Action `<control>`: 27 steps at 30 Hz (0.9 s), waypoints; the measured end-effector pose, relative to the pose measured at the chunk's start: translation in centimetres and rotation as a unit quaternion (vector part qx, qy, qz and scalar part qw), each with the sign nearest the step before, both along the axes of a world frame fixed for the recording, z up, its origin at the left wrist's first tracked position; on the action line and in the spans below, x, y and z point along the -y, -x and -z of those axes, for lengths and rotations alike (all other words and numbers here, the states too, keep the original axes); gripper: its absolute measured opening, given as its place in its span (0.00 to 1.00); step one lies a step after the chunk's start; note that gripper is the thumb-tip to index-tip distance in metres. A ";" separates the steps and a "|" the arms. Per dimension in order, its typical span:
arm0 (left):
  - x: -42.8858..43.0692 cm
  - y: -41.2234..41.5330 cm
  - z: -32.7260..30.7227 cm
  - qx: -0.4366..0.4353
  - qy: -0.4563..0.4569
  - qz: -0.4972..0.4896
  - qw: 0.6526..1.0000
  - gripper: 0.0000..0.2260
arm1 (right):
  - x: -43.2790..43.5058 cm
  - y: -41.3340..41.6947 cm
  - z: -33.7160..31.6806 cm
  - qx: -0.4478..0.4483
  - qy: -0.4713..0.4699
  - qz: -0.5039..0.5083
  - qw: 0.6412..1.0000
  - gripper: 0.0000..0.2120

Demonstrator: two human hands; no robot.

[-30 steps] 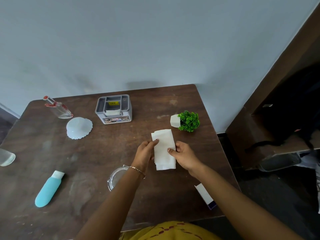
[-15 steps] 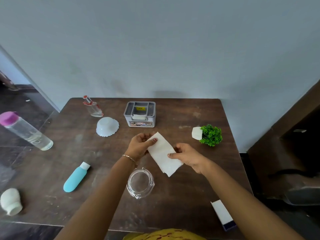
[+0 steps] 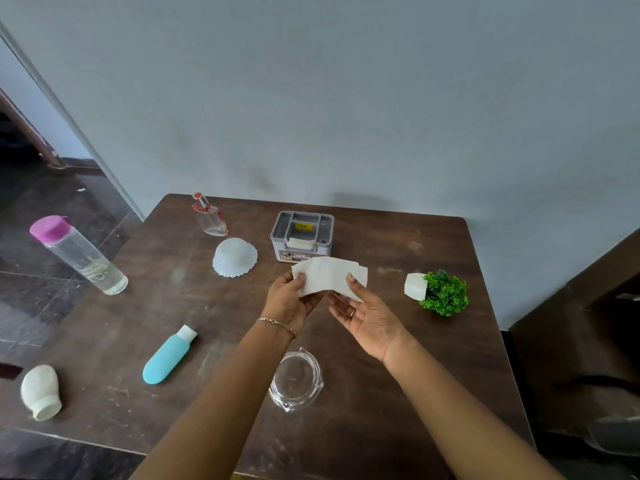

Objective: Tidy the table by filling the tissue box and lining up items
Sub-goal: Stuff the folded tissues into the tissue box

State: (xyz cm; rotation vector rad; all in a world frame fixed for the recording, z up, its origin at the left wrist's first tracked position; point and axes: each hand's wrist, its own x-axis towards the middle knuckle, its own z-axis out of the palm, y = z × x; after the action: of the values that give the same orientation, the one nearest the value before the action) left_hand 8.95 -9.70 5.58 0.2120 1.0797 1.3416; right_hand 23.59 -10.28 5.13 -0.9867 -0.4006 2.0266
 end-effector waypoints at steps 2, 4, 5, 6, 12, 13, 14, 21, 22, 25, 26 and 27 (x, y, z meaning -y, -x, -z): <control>-0.5 0.1 -0.2 0.020 -0.006 0.002 1.000 0.09 | -0.4 1.5 -0.1 -0.007 -0.008 0.013 1.000 0.22; -1.1 0.5 -0.2 0.024 -0.017 0.001 1.000 0.10 | -1.2 3.0 -0.4 -0.009 -0.021 0.039 0.999 0.27; -1.6 0.9 -0.1 0.018 -0.025 0.002 1.000 0.10 | -1.7 3.7 -0.6 -0.003 -0.027 0.055 0.998 0.27; -2.0 1.3 -0.1 0.009 -0.033 0.004 0.999 0.10 | -2.3 4.4 -0.8 0.009 -0.032 0.071 0.997 0.26; -5.2 4.6 0.1 -0.028 -0.048 0.019 0.998 0.15 | -5.8 7.4 -2.7 0.063 -0.082 0.108 0.989 0.28; -5.8 5.3 0.2 -0.020 -0.048 0.017 0.999 0.16 | -6.4 8.1 -2.9 0.055 -0.083 0.119 0.988 0.28; -6.3 5.7 0.2 -0.010 -0.046 0.010 0.999 0.17 | -6.8 8.5 -2.9 0.043 -0.078 0.134 0.987 0.28; -10.0 8.4 0.4 0.026 -0.044 -0.012 0.999 0.24 | -9.5 12.4 -2.6 0.026 -0.096 0.177 0.979 0.14; -10.4 8.6 0.5 0.019 -0.044 -0.007 0.999 0.24 | -9.9 12.6 -2.6 0.057 -0.114 0.168 0.978 0.15; -12.3 9.6 1.1 -0.032 -0.038 0.024 0.998 0.20 | -11.7 13.0 -2.4 0.162 -0.147 0.159 0.963 0.15; -13.0 9.9 1.2 -0.055 -0.043 0.043 0.997 0.16 | -12.3 12.9 -2.4 0.196 -0.151 0.160 0.955 0.13; -13.6 10.2 1.3 -0.086 -0.055 0.064 0.993 0.14 | -13.0 12.7 -2.5 0.232 -0.154 0.160 0.947 0.12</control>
State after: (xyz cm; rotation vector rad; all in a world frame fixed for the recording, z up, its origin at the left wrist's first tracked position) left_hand -1.25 3.92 4.33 0.4779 1.1160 1.2855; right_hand 10.93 2.73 7.61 -1.2361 -0.7312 1.3810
